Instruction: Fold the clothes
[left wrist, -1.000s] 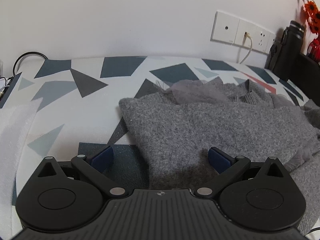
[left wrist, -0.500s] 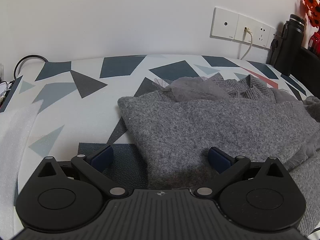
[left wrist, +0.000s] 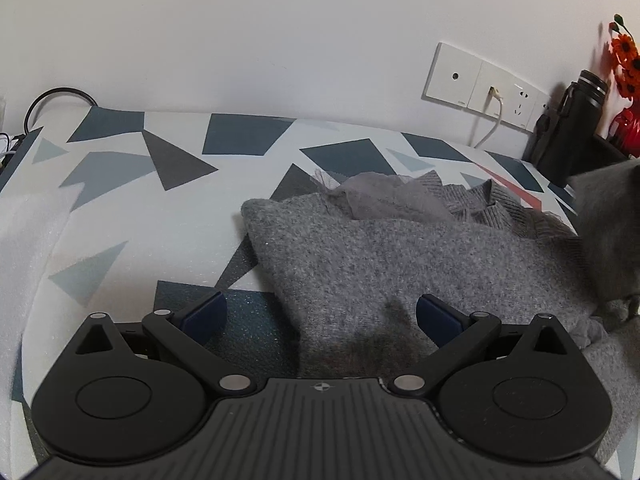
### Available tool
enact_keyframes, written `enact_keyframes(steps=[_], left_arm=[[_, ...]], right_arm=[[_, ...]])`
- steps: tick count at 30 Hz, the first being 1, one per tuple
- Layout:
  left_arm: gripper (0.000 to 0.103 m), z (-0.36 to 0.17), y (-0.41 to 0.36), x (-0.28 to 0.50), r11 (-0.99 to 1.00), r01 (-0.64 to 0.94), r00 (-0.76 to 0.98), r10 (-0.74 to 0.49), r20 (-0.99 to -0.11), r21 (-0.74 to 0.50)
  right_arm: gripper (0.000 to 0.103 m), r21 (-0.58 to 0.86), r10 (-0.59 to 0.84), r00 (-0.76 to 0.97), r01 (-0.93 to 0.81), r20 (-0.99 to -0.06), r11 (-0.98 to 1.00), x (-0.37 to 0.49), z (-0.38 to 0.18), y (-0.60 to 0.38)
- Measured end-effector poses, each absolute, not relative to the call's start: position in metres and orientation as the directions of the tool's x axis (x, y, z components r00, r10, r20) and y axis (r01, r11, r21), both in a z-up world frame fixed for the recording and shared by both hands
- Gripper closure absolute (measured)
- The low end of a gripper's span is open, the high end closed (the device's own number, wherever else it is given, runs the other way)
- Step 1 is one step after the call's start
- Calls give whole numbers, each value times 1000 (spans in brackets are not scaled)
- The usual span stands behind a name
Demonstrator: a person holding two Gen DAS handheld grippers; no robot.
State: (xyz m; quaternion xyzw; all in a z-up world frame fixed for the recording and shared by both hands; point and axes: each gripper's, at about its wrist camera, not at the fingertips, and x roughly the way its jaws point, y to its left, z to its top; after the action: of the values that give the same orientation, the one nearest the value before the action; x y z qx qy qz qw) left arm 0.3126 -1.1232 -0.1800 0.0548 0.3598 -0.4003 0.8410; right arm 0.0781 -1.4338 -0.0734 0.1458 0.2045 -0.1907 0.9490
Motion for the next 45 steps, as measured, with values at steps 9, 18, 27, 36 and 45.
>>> enact_keyframes(steps=[9,18,27,36,45], left_arm=[[0,-180,-1126,309,675,718,429,-621,-657,-169],[0,-181,-1133,304,676,729,447,-592,-670,-111],[0,-182,-1136,302,676,732,458,-582,-672,-86],[0,-182,-1142,297,687,725,478,-554,-681,-51],[0,-182,-1145,297,660,750,455,-563,-690,-44]], right_arm=[[92,183,-169,773,347,-612,920,109,-132,-1390],[71,216,-182,787,372,-590,903,82,-129,-1395],[47,275,-339,821,494,-460,825,27,-109,-1434],[46,291,-366,783,552,-503,782,9,-132,-1465],[26,94,-400,728,533,-556,841,7,-154,-1437]])
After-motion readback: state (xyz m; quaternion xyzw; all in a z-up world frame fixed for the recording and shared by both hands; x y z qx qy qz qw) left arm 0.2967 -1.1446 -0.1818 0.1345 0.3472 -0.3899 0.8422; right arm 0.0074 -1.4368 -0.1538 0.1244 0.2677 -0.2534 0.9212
